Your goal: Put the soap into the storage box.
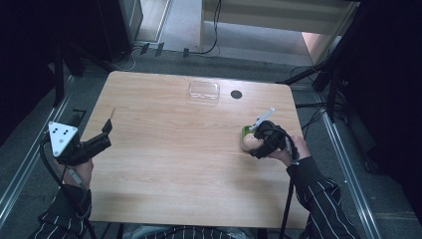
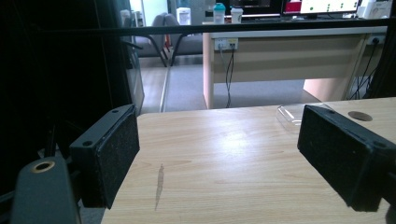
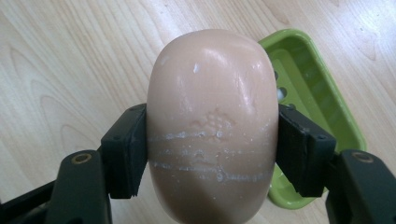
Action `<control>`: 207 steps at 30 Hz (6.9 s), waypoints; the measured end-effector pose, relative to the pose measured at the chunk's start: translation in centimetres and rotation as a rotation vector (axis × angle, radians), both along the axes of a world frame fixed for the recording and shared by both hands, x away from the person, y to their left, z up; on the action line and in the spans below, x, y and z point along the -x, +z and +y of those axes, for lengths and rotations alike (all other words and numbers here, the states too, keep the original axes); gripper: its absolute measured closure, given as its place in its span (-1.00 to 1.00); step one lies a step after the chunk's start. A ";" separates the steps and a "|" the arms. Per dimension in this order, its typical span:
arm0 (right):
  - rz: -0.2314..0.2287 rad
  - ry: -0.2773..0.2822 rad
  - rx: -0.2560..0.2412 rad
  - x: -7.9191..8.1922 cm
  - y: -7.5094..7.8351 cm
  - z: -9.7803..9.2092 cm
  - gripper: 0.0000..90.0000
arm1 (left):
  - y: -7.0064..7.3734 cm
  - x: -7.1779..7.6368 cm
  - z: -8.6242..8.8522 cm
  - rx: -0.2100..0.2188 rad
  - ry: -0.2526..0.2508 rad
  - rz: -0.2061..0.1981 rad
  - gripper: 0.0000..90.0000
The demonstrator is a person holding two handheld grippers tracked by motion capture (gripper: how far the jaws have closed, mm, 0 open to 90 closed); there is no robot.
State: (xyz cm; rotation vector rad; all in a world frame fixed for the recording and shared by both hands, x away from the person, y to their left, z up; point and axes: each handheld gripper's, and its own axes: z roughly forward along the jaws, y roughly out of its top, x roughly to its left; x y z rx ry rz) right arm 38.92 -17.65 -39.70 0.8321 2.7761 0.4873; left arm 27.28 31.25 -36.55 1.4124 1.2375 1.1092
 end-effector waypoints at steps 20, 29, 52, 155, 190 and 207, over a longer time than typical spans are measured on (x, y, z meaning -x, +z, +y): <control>-0.044 -0.004 -0.003 -2.8 -0.1 -1.7 -0.24 | -0.1 -0.1 -0.1 -0.001 -0.002 0.015 -0.70; -0.026 0.001 0.007 -4.1 -0.9 -2.3 -0.24 | -0.1 0.0 -0.1 -0.006 -0.006 0.012 -0.70; -0.007 0.038 -0.001 -5.7 -1.9 -3.4 -0.24 | -0.1 -0.1 -0.2 -0.013 -0.012 0.014 -0.70; 0.098 0.012 0.029 -8.3 -5.5 -3.3 -0.34 | -0.2 -0.2 -0.4 -0.024 -0.026 0.030 -0.70; 0.005 -0.128 -0.138 -4.7 -0.8 -3.5 -0.86 | -0.2 -0.3 -0.4 -0.025 -0.043 0.040 -0.70; -0.094 -0.116 -0.170 0.9 1.3 -1.7 -0.86 | -0.3 -0.4 -0.5 -0.024 -0.054 0.044 -0.70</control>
